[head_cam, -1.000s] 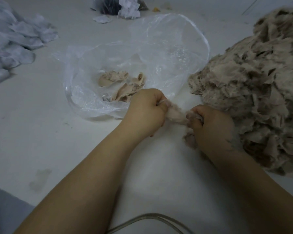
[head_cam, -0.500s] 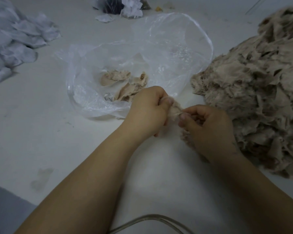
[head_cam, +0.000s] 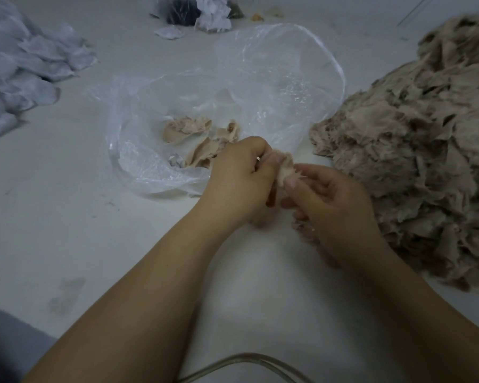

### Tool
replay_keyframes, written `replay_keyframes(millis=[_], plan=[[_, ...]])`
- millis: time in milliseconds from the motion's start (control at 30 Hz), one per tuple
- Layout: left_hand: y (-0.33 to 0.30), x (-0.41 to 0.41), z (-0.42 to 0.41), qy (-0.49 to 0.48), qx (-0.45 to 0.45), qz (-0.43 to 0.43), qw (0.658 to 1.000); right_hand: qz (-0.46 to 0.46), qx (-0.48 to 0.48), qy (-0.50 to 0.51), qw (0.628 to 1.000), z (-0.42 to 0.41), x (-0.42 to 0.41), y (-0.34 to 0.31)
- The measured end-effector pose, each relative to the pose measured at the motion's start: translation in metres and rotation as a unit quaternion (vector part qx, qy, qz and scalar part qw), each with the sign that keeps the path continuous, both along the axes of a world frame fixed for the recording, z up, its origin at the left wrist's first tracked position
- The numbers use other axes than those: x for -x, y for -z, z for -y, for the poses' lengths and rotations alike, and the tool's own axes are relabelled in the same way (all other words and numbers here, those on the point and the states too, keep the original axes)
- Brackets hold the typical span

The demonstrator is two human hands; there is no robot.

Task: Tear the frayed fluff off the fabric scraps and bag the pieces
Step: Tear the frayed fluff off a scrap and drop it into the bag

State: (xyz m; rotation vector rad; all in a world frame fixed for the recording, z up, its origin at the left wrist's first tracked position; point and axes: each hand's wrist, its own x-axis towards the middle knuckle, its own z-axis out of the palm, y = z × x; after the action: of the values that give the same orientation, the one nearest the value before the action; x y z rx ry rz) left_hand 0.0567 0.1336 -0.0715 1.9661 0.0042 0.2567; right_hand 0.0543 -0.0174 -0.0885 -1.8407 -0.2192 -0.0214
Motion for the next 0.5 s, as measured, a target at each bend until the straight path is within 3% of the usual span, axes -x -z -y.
replay_keyframes(millis=[67,167,367,500], plan=[[-0.0007,0.0024,0.0008,0.04,0.019,-0.032,0.999,-0.057,-0.058,0.017,0.997,0.0026,-0.002,-0.0011],[-0.0004,0.0028,0.002,0.051,0.034,-0.062,0.996,-0.048,-0.099,0.052,0.993,0.0044,-0.0029,-0.0006],[-0.0019,0.0009,-0.0037,-0.023,0.077,-0.014,0.997,-0.061,-0.122,0.102,0.985,0.0085,-0.0054,-0.0022],[-0.0037,0.0036,-0.0018,0.033,0.078,-0.043,0.995,-0.044,-0.123,0.093,0.987,0.0081,-0.0054,-0.0019]])
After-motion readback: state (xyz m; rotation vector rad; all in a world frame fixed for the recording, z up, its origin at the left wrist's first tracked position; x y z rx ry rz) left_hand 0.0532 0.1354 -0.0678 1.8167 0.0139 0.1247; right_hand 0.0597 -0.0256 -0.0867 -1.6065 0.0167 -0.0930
